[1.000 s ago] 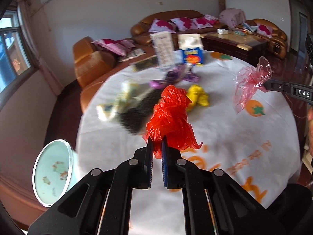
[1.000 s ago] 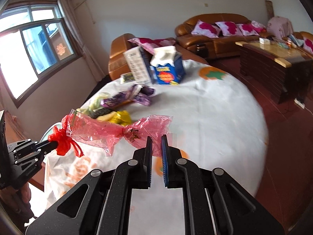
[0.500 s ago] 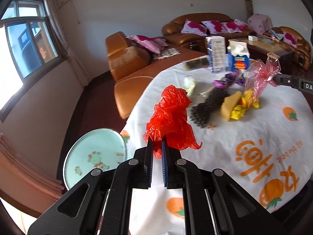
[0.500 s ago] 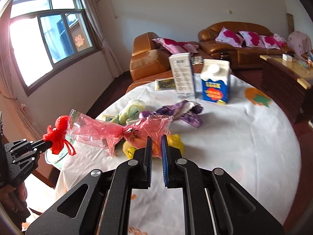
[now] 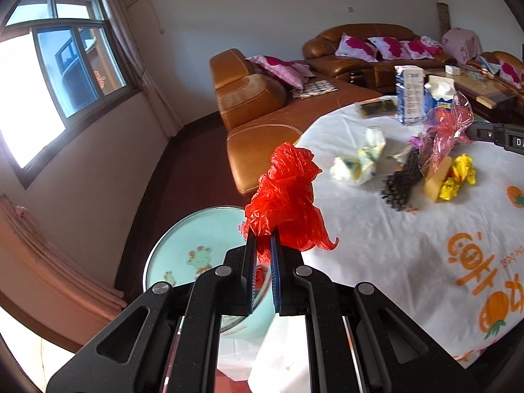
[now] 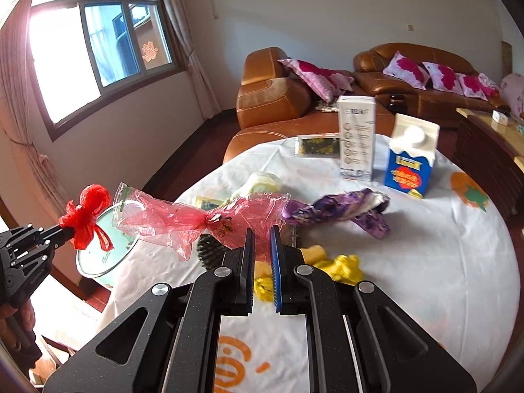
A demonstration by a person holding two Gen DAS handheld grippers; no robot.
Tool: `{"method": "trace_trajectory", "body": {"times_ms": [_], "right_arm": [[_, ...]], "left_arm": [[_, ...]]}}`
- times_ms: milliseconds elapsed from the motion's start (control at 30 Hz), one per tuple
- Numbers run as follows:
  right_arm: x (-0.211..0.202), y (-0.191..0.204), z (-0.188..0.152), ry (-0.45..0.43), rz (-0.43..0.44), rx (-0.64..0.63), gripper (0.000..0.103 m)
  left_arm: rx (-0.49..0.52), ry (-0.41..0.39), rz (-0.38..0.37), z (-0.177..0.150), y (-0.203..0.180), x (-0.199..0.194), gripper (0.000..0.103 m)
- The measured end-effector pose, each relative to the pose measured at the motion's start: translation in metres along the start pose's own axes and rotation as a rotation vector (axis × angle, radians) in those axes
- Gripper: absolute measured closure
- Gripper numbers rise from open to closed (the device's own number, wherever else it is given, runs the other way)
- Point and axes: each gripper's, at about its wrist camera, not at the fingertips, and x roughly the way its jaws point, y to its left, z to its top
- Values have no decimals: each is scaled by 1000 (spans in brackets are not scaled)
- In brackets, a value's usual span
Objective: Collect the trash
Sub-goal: 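Carry the red bag and pink bag over the teal bin with both tools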
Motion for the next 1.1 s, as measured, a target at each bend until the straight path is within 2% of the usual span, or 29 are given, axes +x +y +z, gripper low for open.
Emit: {"method": "trace_trajectory", "body": {"times_ms": [633, 1100], "right_arm": [[51, 65, 22, 41, 39, -105, 93], [84, 110, 26, 70, 78, -168, 93]], "left_arm": [[-81, 58, 115, -24, 64, 20, 95], [-89, 91, 162, -32, 81, 35, 95]]}}
